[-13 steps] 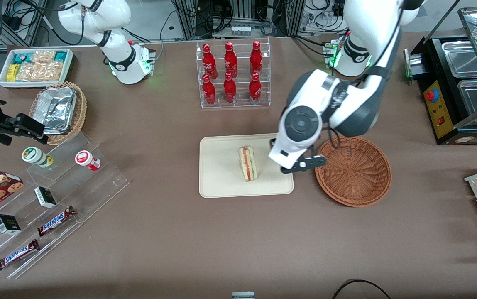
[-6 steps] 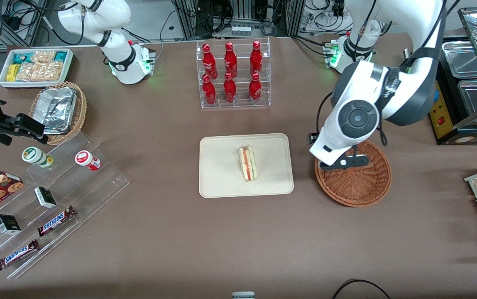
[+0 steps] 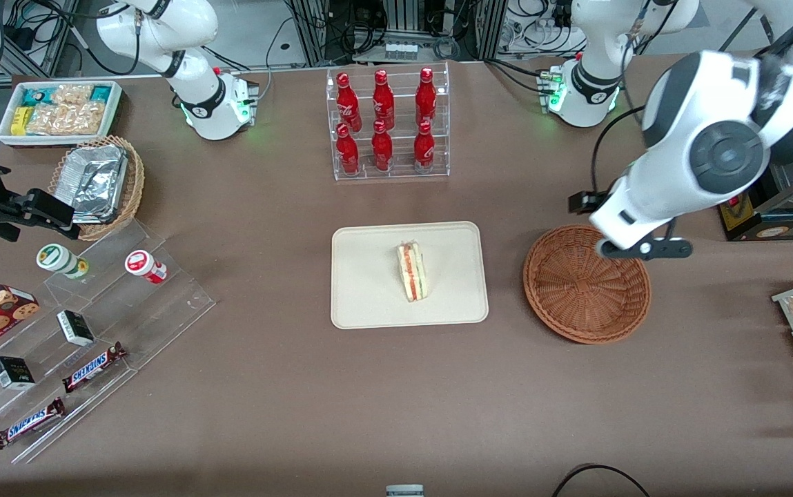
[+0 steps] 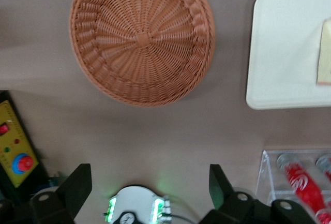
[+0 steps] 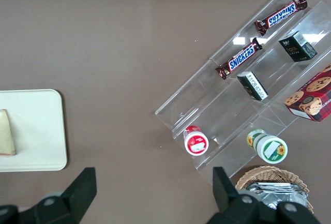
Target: Place sandwich from basket to tray
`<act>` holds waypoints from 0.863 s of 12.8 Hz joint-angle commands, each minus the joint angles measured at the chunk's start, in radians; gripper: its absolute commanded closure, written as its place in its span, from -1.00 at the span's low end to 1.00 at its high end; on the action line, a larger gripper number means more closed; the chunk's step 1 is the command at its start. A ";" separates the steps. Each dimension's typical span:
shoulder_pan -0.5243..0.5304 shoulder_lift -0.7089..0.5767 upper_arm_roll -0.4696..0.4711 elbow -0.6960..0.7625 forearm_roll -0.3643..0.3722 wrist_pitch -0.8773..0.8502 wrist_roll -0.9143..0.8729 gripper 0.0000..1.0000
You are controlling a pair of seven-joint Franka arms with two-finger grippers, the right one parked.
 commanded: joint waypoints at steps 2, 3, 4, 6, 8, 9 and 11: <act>0.082 -0.091 0.001 -0.014 0.011 -0.066 0.143 -1.00; 0.082 -0.103 0.037 -0.008 0.011 -0.066 0.162 -1.00; 0.082 -0.115 0.055 -0.003 0.011 -0.069 0.180 -1.00; 0.082 -0.135 0.107 0.002 0.011 -0.083 0.241 -1.00; 0.082 -0.136 0.149 0.037 0.011 -0.112 0.245 -1.00; 0.082 -0.136 0.158 0.046 0.011 -0.114 0.245 -1.00; 0.082 -0.136 0.172 0.052 0.004 -0.103 0.245 -1.00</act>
